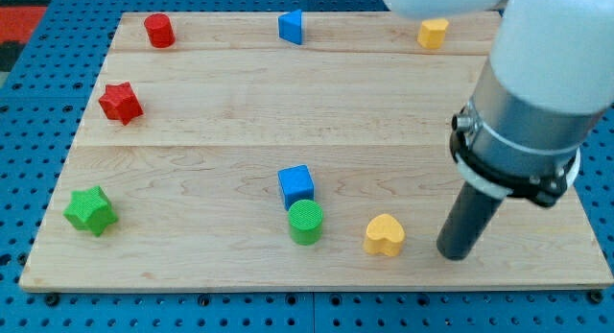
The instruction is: Push the green star left to the blue cube
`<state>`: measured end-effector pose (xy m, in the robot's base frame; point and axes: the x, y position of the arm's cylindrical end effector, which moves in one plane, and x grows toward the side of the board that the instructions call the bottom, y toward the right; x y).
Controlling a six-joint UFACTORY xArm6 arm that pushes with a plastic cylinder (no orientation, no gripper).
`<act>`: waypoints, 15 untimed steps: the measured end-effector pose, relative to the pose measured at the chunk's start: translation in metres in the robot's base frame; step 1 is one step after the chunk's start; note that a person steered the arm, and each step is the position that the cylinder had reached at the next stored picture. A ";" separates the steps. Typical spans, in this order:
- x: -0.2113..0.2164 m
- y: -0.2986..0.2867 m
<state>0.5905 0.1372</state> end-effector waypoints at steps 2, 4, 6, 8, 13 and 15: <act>-0.016 -0.074; 0.026 -0.097; 0.009 -0.322; -0.051 -0.442; -0.002 -0.293; -0.019 -0.210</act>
<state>0.5718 -0.0732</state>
